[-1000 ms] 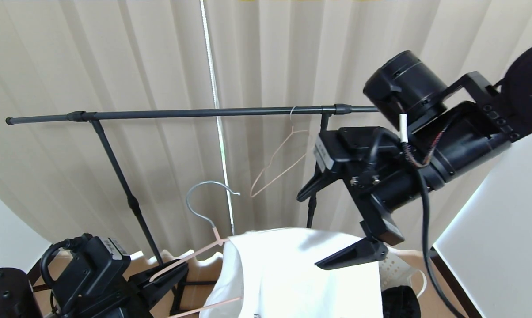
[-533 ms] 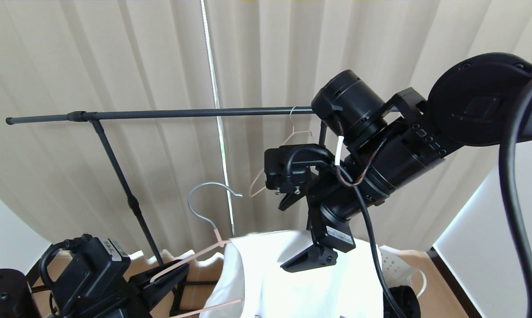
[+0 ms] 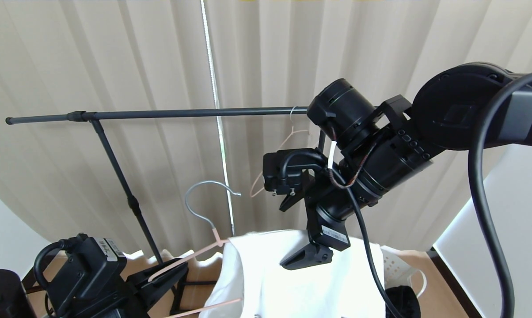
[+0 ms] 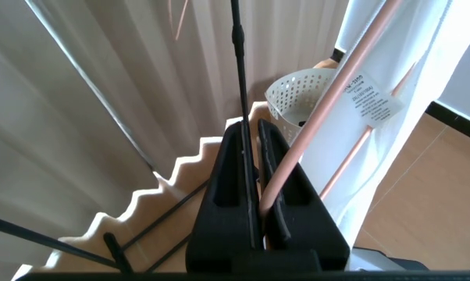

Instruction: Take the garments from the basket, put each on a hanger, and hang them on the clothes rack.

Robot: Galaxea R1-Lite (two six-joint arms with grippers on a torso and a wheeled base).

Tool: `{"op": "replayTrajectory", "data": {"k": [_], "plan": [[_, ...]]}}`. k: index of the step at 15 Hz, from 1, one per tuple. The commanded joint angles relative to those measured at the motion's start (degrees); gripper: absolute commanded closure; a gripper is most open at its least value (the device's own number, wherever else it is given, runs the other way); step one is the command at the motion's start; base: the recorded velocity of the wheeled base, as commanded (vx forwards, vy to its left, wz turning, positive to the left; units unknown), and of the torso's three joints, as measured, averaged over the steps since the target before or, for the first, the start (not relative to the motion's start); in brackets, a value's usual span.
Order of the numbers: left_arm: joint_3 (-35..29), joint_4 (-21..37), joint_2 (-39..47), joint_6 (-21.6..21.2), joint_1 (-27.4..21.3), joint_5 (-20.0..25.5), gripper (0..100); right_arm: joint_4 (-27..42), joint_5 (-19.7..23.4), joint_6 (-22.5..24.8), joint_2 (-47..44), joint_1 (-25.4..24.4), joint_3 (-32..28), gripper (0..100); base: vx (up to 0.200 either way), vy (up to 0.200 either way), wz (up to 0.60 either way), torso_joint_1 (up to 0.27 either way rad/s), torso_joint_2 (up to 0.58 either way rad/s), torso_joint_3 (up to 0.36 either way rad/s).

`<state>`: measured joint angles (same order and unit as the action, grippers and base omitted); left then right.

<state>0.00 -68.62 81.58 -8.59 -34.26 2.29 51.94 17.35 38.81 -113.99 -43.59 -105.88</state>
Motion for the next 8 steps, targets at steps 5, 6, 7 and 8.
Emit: {"op": "replayTrajectory", "data": {"k": [5,6,7,8], "plan": [[0.0,0.0,-0.3,0.0,0.0,0.0,100,0.0,0.0,0.0,-0.2,0.5,0.1,0,0.0,0.0,0.0,0.0,0.0,0.0],[0.0,0.0,-0.6,0.0,0.0,0.0,100,0.0,0.0,0.0,-0.2,0.5,0.1,0,0.0,0.0,0.0,0.0,0.0,0.0],[0.0,0.0,-0.6,0.0,0.0,0.0,100,0.0,0.0,0.0,-0.2,0.5,0.1,0,0.0,0.0,0.0,0.0,0.0,0.0],[0.0,0.0,-0.7,0.0,0.0,0.0,100,0.0,0.0,0.0,-0.2,0.5,0.1,100,0.0,0.0,0.0,0.0,0.0,0.0]]}}
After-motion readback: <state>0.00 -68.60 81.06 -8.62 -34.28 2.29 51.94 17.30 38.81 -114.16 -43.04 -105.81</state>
